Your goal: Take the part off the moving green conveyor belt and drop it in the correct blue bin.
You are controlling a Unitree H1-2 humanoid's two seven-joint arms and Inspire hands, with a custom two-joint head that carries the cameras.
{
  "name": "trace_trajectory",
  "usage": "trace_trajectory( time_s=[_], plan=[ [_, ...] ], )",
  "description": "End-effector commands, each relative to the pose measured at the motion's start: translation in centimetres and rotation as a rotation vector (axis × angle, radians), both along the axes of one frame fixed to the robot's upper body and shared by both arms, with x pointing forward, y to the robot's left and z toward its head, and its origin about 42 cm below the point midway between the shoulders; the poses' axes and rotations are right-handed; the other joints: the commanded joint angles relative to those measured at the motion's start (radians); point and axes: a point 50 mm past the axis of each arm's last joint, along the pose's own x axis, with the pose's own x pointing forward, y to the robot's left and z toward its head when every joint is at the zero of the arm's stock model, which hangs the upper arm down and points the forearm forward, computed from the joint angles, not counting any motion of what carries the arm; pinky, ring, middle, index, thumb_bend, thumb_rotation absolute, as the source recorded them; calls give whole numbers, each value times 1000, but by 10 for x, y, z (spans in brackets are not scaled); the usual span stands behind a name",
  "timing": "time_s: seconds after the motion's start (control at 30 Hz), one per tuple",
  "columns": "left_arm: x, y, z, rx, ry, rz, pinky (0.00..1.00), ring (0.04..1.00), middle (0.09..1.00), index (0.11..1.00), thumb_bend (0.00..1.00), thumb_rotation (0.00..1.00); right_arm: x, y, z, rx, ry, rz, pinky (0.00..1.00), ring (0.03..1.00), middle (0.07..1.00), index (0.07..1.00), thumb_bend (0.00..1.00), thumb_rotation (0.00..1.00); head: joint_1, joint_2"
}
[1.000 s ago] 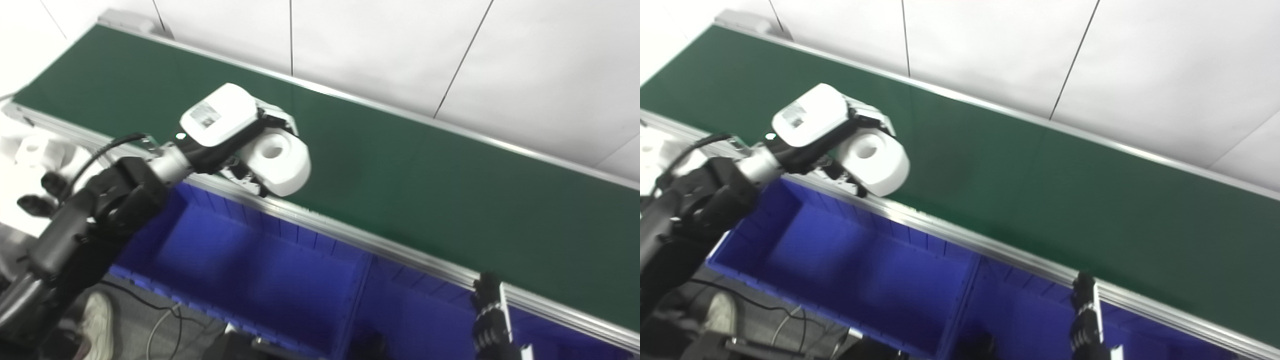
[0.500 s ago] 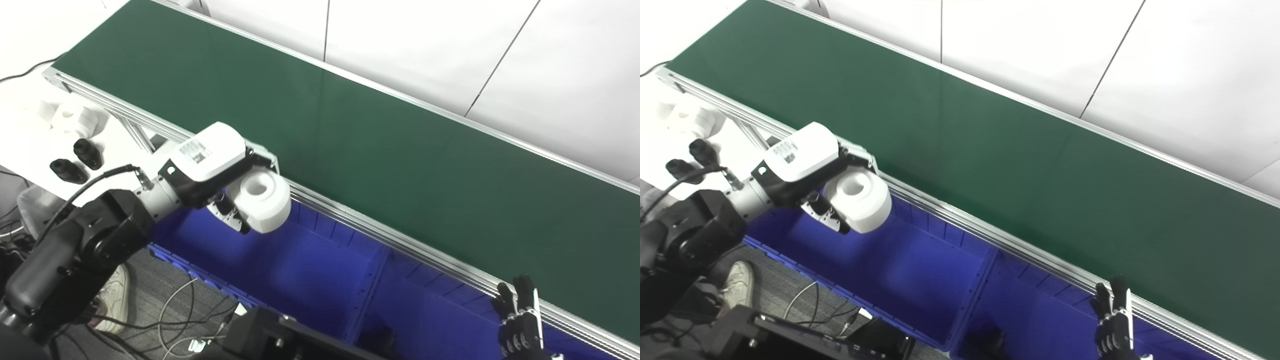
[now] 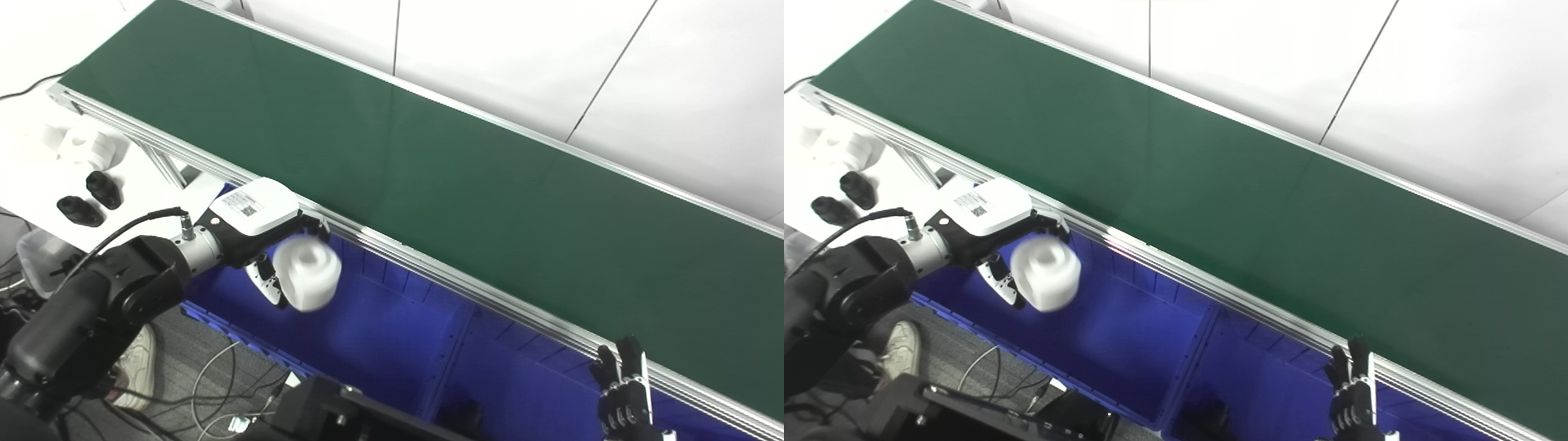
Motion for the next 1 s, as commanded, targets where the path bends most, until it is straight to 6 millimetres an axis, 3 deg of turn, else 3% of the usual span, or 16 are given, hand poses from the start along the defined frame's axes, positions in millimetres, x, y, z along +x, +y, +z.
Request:
trace_trajectory(
  time_s=[0.0,0.33,0.5,0.57,0.6,0.63,0.67,0.7,0.73,0.83,0.93,0.97],
  plan=[
    [2,2,14,16,-69,-18,680,811,877,878,1000,517,-4,2,7,5,-39,7,954,968,1000,1000,982,860,-5,-1],
    [-14,-21,31,-208,-133,-41,691,832,935,932,1000,697,-7,1,5,4,-38,17,942,962,1000,1000,949,852,-56,-1],
    [-31,-57,51,-613,-266,-105,662,838,913,917,1000,717,-7,10,4,-2,-34,11,933,951,996,998,952,849,-165,0],
    [-37,-70,55,-751,-269,-108,686,862,923,939,1000,754,-6,15,3,-5,-34,9,922,941,993,990,963,849,-218,-2],
    [-40,-76,54,-822,-267,-104,712,881,934,959,1000,774,-5,18,2,-5,-34,10,917,939,992,989,972,849,-280,-8],
    [-42,-80,54,-866,-265,-100,722,889,939,972,1000,788,-5,21,1,-4,-33,10,915,938,993,989,976,849,-280,-8],
    [-45,-94,46,-990,-247,-72,728,893,942,978,1000,795,-4,25,-2,-4,-33,12,914,938,993,989,978,849,-343,-17],
    [-46,-105,41,-1075,-235,-50,781,924,964,991,994,817,-4,27,-3,-5,-33,13,915,933,991,988,977,848,-343,-17],
    [-50,-119,30,-1172,-198,7,800,935,971,996,992,824,-4,32,-6,-3,-29,11,915,932,991,988,976,848,-401,-32],
    [-54,-141,-2,-1300,-95,122,825,934,987,1000,959,934,-2,47,-12,-5,-24,-1,914,924,991,991,998,839,-494,-58],
    [-59,-140,-37,-1307,-2,162,843,941,996,1000,930,958,0,61,-17,-10,-25,-14,901,917,985,986,1000,837,-573,-71],
    [-60,-132,-49,-1288,28,160,856,949,995,1000,925,937,0,67,-18,-8,-22,-18,901,920,986,987,1000,837,-639,-78]
  ],
)
